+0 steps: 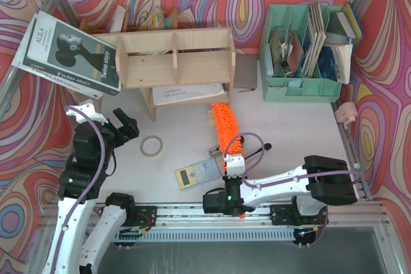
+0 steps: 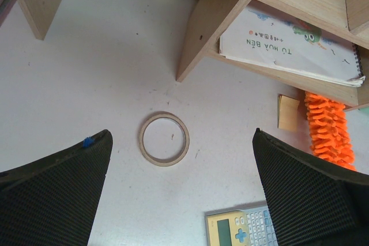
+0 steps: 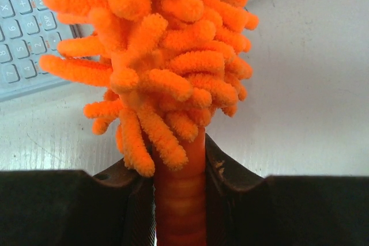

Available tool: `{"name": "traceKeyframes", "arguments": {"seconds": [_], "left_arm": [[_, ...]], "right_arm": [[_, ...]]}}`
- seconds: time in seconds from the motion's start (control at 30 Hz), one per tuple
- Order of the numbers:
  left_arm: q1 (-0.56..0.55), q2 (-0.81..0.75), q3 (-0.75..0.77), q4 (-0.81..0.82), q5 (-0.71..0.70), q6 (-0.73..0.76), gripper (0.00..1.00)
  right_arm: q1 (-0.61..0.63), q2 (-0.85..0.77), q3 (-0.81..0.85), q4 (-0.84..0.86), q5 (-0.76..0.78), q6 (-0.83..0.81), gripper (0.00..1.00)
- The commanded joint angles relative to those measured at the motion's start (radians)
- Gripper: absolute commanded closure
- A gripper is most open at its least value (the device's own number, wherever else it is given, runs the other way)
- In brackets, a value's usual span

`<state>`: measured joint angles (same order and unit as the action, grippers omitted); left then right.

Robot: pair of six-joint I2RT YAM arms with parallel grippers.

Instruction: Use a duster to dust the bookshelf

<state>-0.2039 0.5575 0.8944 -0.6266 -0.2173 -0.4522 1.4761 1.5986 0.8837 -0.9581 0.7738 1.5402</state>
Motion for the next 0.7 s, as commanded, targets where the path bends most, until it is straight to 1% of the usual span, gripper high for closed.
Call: {"name": "traceKeyframes", "arguments": {"seconds": [0.0,0.13,0.23,0.33,0.53,0.67], "left_arm": [[0.006,-0.001,-0.014,0.007,0.006,-0.005,0.01],[0.006,-0.005,-0.014,0.005,0.002,-0.005,0.02],[0.006,-0.005,-0.014,0.005,0.002,-0.005,0.01],[0.006,-0.004,-0.013,0.005,0.002,-0.005,0.01],[0.006,-0.004,-0.013,0.005,0.001,-0.005,0.02],[0.006,-0.004,-0.013,0.005,0.001,-0.005,0.02]], "right_arm": [[-0.075,-0.053,-0.055,0.138,-0.047,-0.156,1.0],[-0.104,-0.048,-0.062,0.184,-0.079,-0.205,1.0],[-0.11,-0.033,-0.05,0.184,-0.082,-0.215,1.0],[-0.111,-0.029,-0.039,0.162,-0.067,-0.201,1.0],[-0.098,-0.075,-0.016,0.089,-0.003,-0.151,1.0],[-0.096,-0.094,-0.02,0.087,-0.019,-0.152,1.0]]}}
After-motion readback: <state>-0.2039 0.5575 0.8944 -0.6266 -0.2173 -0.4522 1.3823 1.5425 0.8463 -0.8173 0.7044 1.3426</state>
